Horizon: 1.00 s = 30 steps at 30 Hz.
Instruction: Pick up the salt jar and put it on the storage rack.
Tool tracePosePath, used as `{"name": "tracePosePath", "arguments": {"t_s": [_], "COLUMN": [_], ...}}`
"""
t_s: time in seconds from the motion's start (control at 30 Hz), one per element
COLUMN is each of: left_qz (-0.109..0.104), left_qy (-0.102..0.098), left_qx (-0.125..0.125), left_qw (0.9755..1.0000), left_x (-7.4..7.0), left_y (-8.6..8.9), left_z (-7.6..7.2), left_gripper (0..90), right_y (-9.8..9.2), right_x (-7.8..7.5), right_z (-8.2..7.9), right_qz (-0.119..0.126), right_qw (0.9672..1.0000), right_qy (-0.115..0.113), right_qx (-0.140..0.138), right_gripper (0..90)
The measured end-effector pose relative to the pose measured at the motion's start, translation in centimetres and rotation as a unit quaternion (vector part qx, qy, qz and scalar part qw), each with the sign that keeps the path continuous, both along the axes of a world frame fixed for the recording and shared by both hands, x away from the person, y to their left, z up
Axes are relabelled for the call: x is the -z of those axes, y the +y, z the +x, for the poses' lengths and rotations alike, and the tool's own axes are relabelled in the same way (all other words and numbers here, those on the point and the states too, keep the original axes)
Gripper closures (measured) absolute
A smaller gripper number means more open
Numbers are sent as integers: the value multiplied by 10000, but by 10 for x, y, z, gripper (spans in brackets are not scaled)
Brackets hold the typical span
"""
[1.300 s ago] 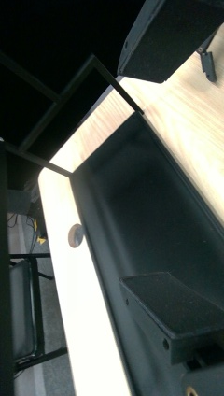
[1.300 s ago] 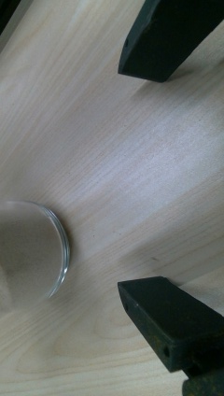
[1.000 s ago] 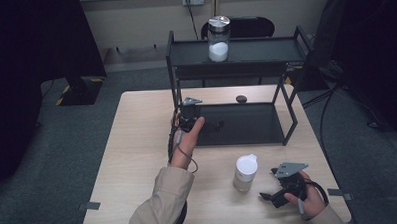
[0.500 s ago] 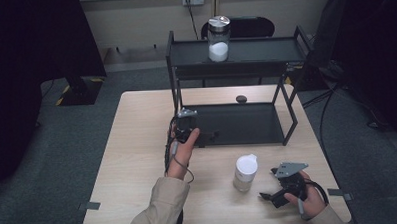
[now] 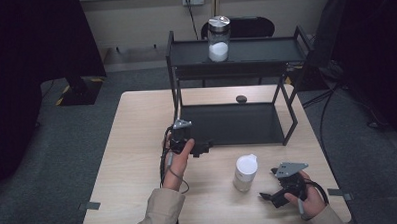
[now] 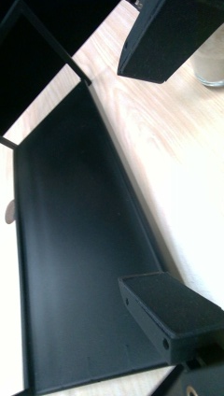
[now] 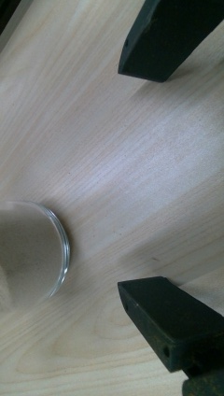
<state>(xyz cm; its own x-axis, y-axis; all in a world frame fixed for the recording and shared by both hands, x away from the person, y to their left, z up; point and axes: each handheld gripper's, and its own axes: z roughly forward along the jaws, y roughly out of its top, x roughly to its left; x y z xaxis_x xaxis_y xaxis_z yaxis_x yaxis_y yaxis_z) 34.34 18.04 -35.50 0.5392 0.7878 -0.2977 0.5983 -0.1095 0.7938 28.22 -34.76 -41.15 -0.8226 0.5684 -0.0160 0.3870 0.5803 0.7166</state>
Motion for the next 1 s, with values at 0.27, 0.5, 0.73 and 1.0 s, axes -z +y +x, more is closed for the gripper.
{"name": "tracePosePath", "arguments": {"t_s": [0.27, 0.5, 0.73, 1.0], "left_qz": [95, 185, 469, 923], "left_qy": [24, 73, 18, -48], "left_qx": [-65, -130, -178, -193], "left_qw": [9999, 9997, 9987, 9955], "left_x": [11, 21, 29, 31], "left_y": [8, 15, 20, 25], "left_z": [-11, -16, -26, -42], "left_gripper": [16, 16, 18, 20], "right_y": [0, 0, 0, 0], "right_x": [0, 0, 0, 0], "right_z": [0, 0, 0, 0], "right_qz": [0, 0, 0, -1], "right_qw": [10000, 10000, 10000, 10000], "right_qy": [-1, 0, -1, 2], "right_qx": [0, 0, 0, 10], "right_gripper": [0, 0, 0, 0]}}
